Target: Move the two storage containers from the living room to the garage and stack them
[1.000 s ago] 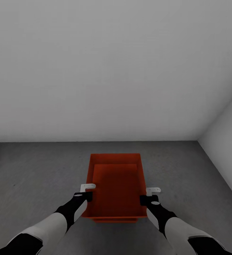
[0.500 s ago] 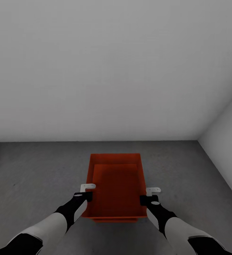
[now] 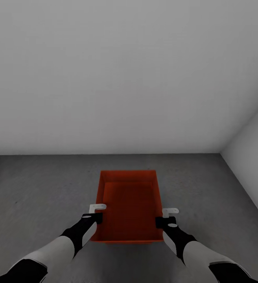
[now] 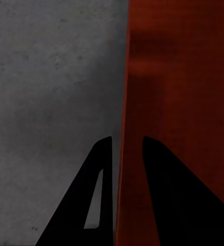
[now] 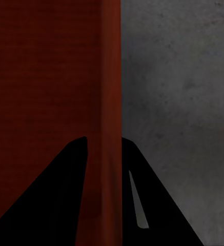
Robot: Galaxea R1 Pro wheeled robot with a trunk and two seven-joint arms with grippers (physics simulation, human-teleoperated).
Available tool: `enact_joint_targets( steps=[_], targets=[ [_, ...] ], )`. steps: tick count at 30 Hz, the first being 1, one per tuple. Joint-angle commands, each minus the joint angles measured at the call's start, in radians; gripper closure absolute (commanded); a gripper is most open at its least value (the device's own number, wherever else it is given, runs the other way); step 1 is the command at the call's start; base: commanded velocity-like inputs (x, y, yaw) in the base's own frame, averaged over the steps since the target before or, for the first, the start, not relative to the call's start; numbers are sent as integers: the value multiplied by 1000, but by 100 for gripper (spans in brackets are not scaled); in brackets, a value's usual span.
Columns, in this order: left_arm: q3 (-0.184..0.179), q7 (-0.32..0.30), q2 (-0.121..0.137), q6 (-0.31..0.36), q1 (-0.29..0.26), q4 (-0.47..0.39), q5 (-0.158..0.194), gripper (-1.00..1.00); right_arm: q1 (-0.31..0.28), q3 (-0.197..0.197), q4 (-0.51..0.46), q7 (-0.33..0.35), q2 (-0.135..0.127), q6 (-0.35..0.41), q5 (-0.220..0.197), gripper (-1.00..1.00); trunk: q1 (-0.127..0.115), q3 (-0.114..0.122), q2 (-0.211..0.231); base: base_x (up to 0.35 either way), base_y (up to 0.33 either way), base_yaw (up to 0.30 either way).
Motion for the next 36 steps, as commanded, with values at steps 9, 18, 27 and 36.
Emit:
enact_joint_targets(
  steps=[9,18,27,36],
  targets=[
    [54,19,53,-23,-1,-5,-23,100,0,6,3,11,0,-2,-9,100,0,-15,-1,0,0,0],
    [54,19,53,-24,-1,-5,-23,100,0,6,3,11,-1,-2,-9,100,0,-30,-1,0,0,0],
    [54,19,53,-24,-1,-5,-23,100,0,6,3,11,-1,-2,-9,100,0,-42,-1,0,0,0],
    [54,19,52,-23,-1,-5,-23,100,0,6,3,12,-1,-2,-9,100,0,-43,-1,3,0,0]
  ],
)
